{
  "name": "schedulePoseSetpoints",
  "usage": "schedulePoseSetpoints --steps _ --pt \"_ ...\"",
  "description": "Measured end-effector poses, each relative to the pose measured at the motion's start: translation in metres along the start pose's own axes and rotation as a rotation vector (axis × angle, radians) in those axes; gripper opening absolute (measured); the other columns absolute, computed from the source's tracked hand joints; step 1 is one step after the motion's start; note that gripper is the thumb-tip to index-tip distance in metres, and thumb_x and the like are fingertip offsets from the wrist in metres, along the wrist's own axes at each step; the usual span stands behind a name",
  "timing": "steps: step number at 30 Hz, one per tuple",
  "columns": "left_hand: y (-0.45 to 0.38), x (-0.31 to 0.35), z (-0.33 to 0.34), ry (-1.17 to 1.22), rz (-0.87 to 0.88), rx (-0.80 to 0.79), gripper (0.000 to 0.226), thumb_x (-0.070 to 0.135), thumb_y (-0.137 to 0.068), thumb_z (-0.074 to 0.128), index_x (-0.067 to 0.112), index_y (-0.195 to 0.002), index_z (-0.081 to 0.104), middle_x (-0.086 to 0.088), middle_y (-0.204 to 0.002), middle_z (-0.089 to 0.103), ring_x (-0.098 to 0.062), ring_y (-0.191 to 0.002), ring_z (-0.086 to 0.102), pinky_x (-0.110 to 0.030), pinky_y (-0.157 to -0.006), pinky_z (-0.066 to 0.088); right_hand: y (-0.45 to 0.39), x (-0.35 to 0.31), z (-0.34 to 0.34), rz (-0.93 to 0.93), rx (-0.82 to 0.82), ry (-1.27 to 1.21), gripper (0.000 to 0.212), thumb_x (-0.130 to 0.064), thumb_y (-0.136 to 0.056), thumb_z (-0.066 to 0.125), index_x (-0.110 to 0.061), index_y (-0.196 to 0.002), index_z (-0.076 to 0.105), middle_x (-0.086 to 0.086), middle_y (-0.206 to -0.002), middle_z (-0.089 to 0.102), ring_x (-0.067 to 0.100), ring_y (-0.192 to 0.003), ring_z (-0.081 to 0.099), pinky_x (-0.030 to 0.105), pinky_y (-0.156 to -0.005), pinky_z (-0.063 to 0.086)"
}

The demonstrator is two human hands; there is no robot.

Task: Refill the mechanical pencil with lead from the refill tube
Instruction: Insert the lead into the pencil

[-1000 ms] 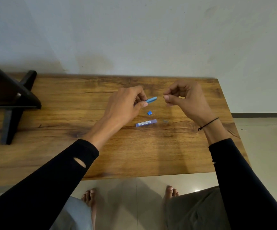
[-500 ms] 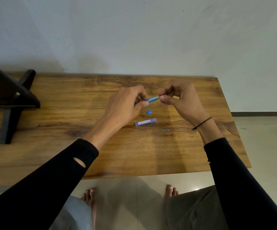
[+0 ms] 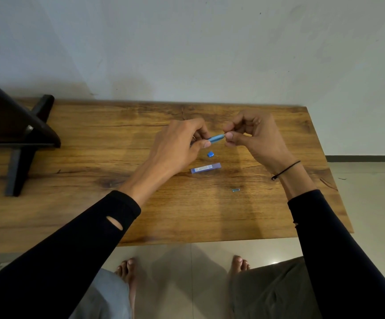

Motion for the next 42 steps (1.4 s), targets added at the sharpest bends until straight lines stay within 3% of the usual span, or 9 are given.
schedulePoseSetpoints --steps 4,8,16,20,23,27,31,35,42 --pt "0.000 0.000 0.000 0.008 0.005 -0.002 0.011 0.029 -0.093 0.083 0.026 -0.102 0.077 0.012 -0.094 0.080 -0.013 -0.091 0.076 -0.044 -0.084 0.062 0.001 0.001 -0.001 0.035 0.005 -0.075 0.014 0.007 -0.086 0.081 0.000 -0.094 0.072 0.015 -0.092 0.071 0.028 -0.087 0.071 0.033 -0.072 0.067" --pt "0.000 0.000 0.001 -0.021 0.013 -0.011 0.012 0.030 -0.093 0.084 0.028 -0.103 0.077 0.013 -0.094 0.080 -0.014 -0.092 0.075 -0.044 -0.083 0.062 0.001 0.000 -0.001 0.034 0.000 -0.040 0.017 0.007 -0.083 0.083 0.000 -0.093 0.072 0.008 -0.083 0.071 0.021 -0.079 0.072 0.030 -0.068 0.066" --pt "0.002 0.001 0.001 -0.043 0.045 0.005 0.013 0.031 -0.093 0.084 0.026 -0.103 0.076 0.012 -0.095 0.080 -0.014 -0.093 0.075 -0.044 -0.080 0.061 0.001 0.001 0.000 0.059 0.009 -0.013 0.022 0.010 -0.081 0.084 0.006 -0.099 0.072 0.017 -0.079 0.073 0.020 -0.076 0.076 0.032 -0.068 0.067" --pt "0.002 0.001 -0.001 -0.017 0.029 0.025 0.012 0.031 -0.093 0.084 0.027 -0.102 0.077 0.012 -0.094 0.080 -0.013 -0.092 0.076 -0.043 -0.082 0.061 0.003 -0.005 0.001 0.065 0.015 0.015 0.026 0.010 -0.082 0.084 -0.002 -0.102 0.074 0.010 -0.080 0.073 0.019 -0.078 0.075 0.029 -0.071 0.066" --pt "0.000 0.002 -0.003 -0.005 0.011 0.042 0.012 0.031 -0.092 0.085 0.028 -0.100 0.077 0.014 -0.094 0.080 -0.011 -0.088 0.075 -0.044 -0.083 0.062 0.008 -0.013 -0.008 0.034 -0.019 0.211 0.031 0.009 -0.080 0.084 -0.009 -0.103 0.073 0.003 -0.084 0.074 0.012 -0.075 0.070 0.024 -0.070 0.061" --pt "-0.003 -0.002 -0.007 0.005 -0.024 0.052 0.012 0.030 -0.093 0.085 0.027 -0.098 0.075 0.014 -0.098 0.081 -0.011 -0.087 0.074 -0.045 -0.084 0.062 0.027 -0.021 -0.019 0.057 -0.302 0.584 0.031 0.007 -0.081 0.080 -0.022 -0.089 0.072 -0.008 -0.079 0.074 0.002 -0.069 0.063 0.011 -0.065 0.048" --pt "-0.003 0.001 -0.010 0.002 -0.019 0.070 0.011 0.031 -0.092 0.085 0.030 -0.096 0.074 0.018 -0.091 0.077 -0.007 -0.083 0.073 -0.044 -0.081 0.063 0.058 -0.015 -0.010 0.184 -0.531 0.705 0.028 -0.006 -0.081 0.088 -0.023 -0.095 0.072 -0.001 -0.093 0.071 0.010 -0.075 0.064 0.030 -0.072 0.057" --pt "-0.004 0.003 -0.007 -0.018 -0.020 0.059 0.012 0.034 -0.091 0.086 0.030 -0.096 0.076 0.018 -0.088 0.074 -0.008 -0.083 0.072 -0.043 -0.081 0.063 0.071 -0.008 0.005 0.195 -0.592 0.801 0.029 -0.011 -0.079 0.090 -0.018 -0.099 0.071 0.004 -0.099 0.068 0.018 -0.082 0.063 0.044 -0.080 0.058" --pt "-0.004 0.001 -0.006 -0.027 -0.005 0.052 0.013 0.033 -0.090 0.087 0.029 -0.096 0.076 0.014 -0.093 0.078 -0.007 -0.080 0.070 -0.042 -0.081 0.063 0.064 -0.002 0.016 0.153 -0.597 0.867 0.013 -0.011 -0.087 0.083 -0.016 -0.090 0.071 0.000 -0.097 0.069 0.015 -0.085 0.063 0.044 -0.082 0.058"
Point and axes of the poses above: each hand's wrist, its own y-axis away from the middle knuckle, its own z-axis out of the palm, x = y × z, the point moved 3 cm from there along -y, towards the middle knuckle
